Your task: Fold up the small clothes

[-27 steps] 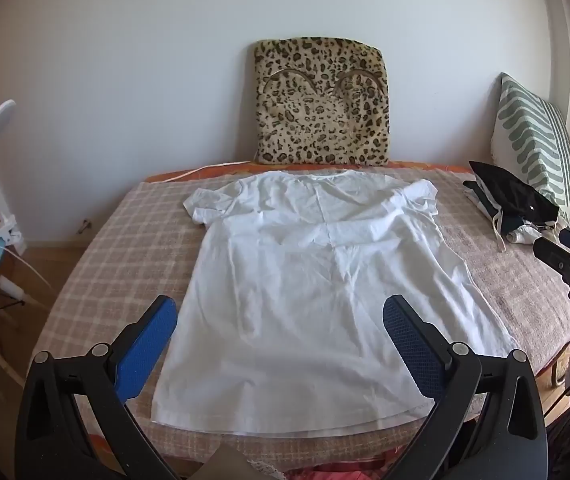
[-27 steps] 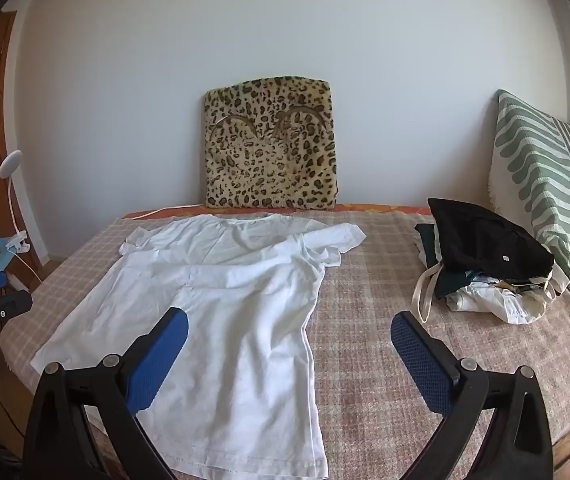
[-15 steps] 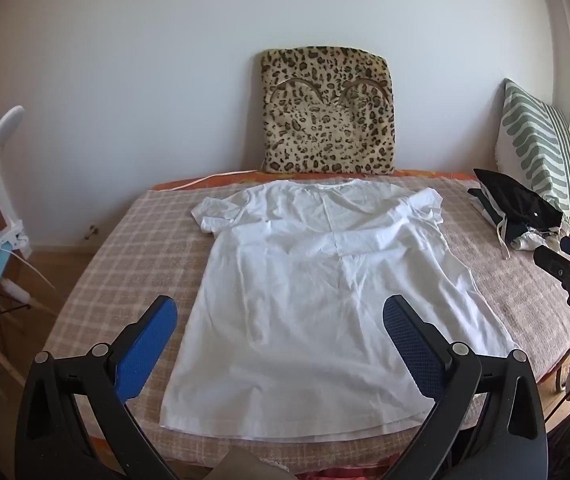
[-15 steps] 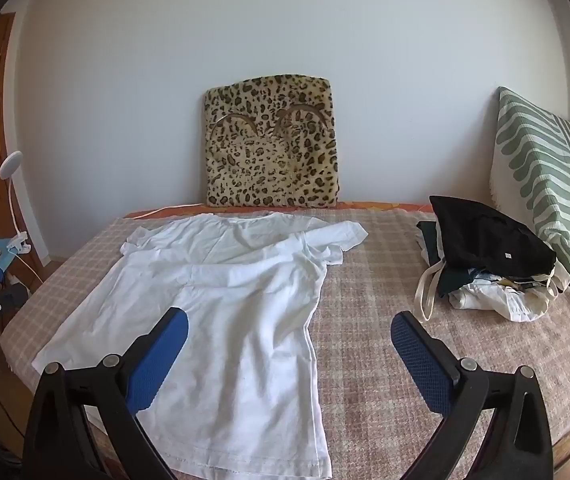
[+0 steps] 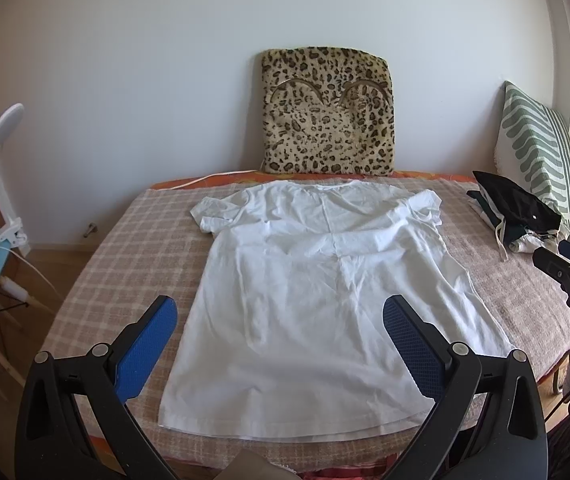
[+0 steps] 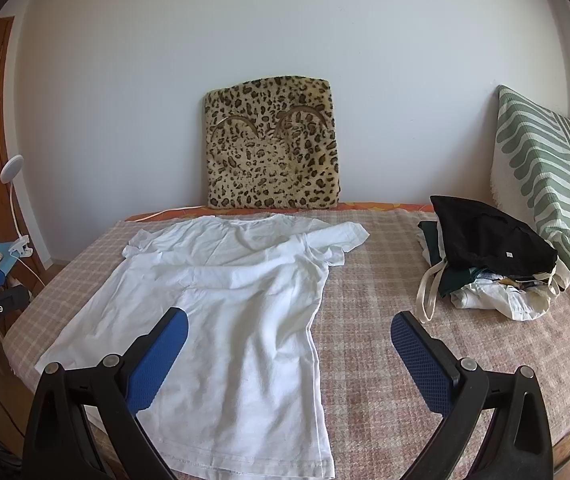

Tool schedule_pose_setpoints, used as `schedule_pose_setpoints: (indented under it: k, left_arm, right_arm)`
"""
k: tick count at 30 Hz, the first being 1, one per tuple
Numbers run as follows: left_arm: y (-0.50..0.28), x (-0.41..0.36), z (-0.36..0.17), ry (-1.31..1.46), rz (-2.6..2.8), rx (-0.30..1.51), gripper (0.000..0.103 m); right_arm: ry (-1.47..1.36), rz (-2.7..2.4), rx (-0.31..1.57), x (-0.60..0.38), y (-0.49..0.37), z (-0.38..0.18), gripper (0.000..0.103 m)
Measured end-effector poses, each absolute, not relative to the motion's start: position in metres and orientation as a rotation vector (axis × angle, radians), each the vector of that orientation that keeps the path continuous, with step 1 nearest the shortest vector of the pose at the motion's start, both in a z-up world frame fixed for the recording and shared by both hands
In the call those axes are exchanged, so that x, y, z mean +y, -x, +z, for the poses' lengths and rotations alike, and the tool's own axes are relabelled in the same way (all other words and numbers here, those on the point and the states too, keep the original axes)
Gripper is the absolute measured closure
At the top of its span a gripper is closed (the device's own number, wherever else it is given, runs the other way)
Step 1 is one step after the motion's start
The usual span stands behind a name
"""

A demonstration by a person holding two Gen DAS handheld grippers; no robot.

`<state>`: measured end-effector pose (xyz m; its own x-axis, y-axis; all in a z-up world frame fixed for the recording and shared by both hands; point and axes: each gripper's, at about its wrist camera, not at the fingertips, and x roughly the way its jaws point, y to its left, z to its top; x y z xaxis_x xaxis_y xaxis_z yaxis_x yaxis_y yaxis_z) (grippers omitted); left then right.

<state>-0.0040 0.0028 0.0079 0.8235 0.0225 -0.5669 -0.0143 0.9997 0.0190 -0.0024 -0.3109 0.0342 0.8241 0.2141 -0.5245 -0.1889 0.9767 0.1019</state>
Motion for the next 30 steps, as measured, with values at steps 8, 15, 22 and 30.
schedule_pose_setpoints:
  k: [8,15,22,30]
  left_arm:
    - [0.0039,0.0045,0.0092,-0.014,0.022,0.593,0.000]
    - [0.0036,0.0043,0.0097,-0.014,0.022,0.594,0.000]
    - [0.0031,0.0042,0.0108,-0.015,0.022,0.591,0.000]
    - [0.0034,0.0045,0.0111,-0.013,0.023,0.591,0.000]
  right_arm:
    - [-0.066,0.223,0.568,-0.3119,0.0013,0.0337,0.000]
    - [-0.070,0.222,0.568,-0.3101,0.0014,0.0350,0.000]
    - [-0.070,0.224,0.566,-0.3105,0.0017,0.0348,0.000]
    - [-0.071,0.225,0.564,-0.3115,0.0016,0.0342,0.000]
